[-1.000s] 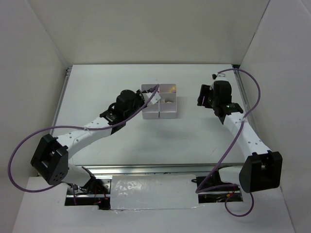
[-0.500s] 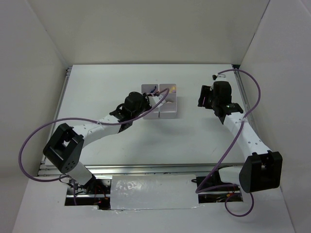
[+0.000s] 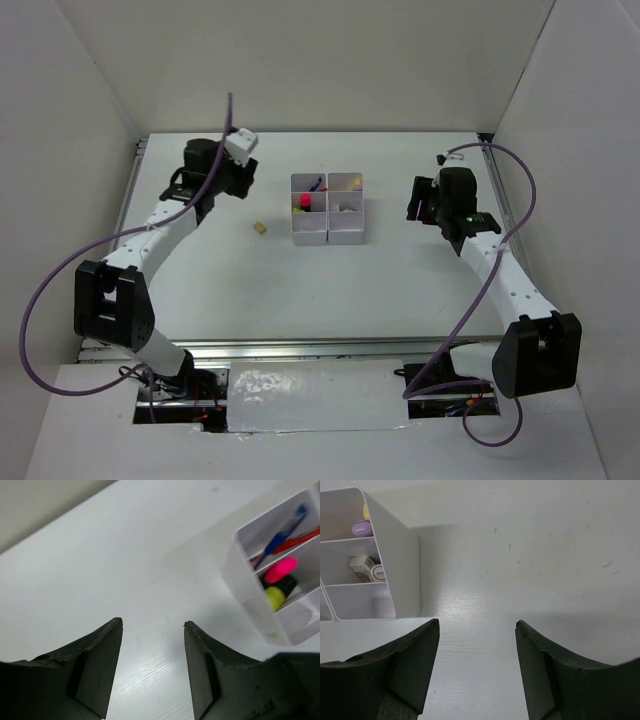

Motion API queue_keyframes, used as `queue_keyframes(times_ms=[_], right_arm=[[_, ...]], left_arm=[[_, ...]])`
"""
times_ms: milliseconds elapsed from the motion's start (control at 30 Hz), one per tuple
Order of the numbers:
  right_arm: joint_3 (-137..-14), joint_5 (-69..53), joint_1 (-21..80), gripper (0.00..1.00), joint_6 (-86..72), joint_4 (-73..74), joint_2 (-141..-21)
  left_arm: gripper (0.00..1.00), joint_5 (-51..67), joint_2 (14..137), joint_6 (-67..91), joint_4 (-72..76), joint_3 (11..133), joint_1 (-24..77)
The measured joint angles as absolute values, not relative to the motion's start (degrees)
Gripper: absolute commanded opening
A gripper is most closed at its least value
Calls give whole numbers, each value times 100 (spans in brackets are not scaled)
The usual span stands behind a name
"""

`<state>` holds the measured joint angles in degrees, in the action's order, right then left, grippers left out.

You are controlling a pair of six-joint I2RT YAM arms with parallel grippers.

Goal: Sort the stationery into containers
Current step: Pick up the stationery from the center of the board.

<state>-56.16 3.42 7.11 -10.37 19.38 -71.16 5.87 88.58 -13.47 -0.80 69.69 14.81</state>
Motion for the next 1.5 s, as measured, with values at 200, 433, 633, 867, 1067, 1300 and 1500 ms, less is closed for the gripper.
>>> queue_keyframes(times_ms=[200,433,633,867,1067,1300,1500], right_arm=[[-5575,242,707,70,-1007,1944,-7046],[-5570,165,685,70,-998,1977,-7054],[-5570,148,668,70,-993,1986,-7057],[-5570,137,631,70,-993,2021,-7065],[-5570,123,622,70,-993,2025,-7072],[-5570,123,611,70,-991,2027,-7072],[-5570,121,611,70,-991,2032,-7072]], left_arm=[[62,1892,9408,-1059,-974,7251,436],[69,2276,10510,-1057,-1586,7522,757],[72,2040,11030,-1026,-1678,7690,921],[72,1658,11150,-1057,-1712,7717,1103],[68,1549,11314,-1105,-1739,7730,1205],[59,1334,11424,-1212,-1750,7743,1232],[40,1284,11402,-1271,-1747,7730,1229]])
